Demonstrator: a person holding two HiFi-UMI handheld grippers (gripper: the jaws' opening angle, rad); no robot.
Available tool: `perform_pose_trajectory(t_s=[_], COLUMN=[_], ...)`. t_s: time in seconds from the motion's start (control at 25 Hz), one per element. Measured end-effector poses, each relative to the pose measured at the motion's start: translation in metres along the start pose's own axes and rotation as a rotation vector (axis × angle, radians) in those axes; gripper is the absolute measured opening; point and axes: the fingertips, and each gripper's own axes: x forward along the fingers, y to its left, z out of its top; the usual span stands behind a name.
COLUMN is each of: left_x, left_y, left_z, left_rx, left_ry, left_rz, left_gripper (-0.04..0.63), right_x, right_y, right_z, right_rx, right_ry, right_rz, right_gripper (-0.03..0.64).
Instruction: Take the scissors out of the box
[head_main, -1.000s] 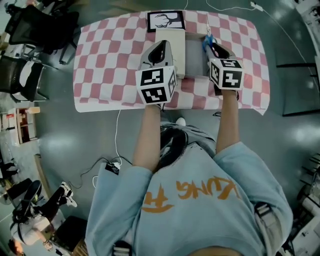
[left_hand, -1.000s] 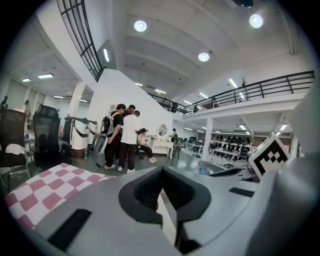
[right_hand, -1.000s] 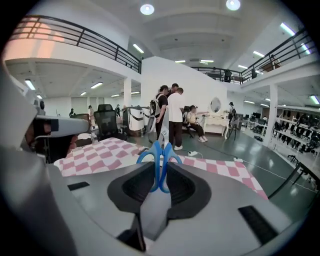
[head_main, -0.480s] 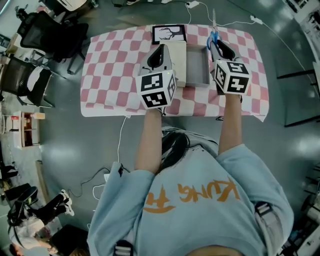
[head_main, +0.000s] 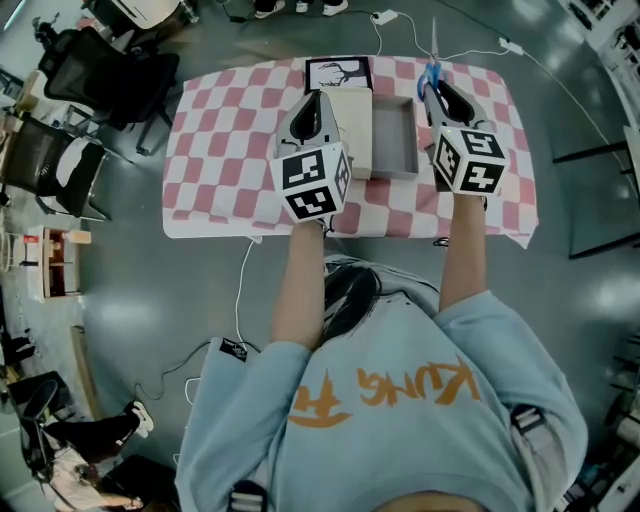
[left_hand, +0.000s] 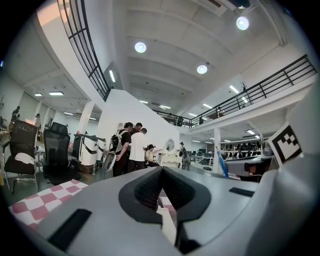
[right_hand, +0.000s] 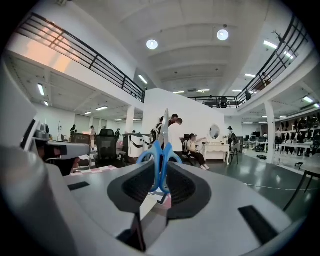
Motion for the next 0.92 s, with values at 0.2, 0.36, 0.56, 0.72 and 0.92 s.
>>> perform_pose_trajectory(t_s=[0.2, 0.36, 0.56, 0.72, 0.92], left_x=[0.0015, 0.0018, 0.0022, 0.0053, 0.0062], left_y=[0.0002, 0.0008, 0.0022, 0.002, 0.0053], left_z=[0.002, 0.0017, -0.0011, 0.0005, 0.003], left_rx=[0.006, 0.007, 0.002, 0.005, 0.005], left_ry=[-0.005, -0.004, -0.002, 0.001, 0.001], left_rz=[0.001, -0.003, -0.005, -0.011, -0.008], left_gripper=[0.017, 0.017, 0.017, 0.017, 0.017], right_x=[0.0023, 0.0032, 0.0048, 0.0071, 0.0094], right_y=[0.0001, 0.0008, 0.002, 0.0003, 0.0011], right_z=[0.0034, 0.0047, 0.0036, 0.0056, 0.0087], right_rx=[-0.014, -0.019, -0.028, -0.025, -0.029], right_ry=[-0.006, -0.013, -0.016, -0.017, -0.016], right_rz=[0.003, 0.005, 0.009, 0.007, 0.006], right_gripper=[0.077, 0.077, 0.077, 0.077, 0.078])
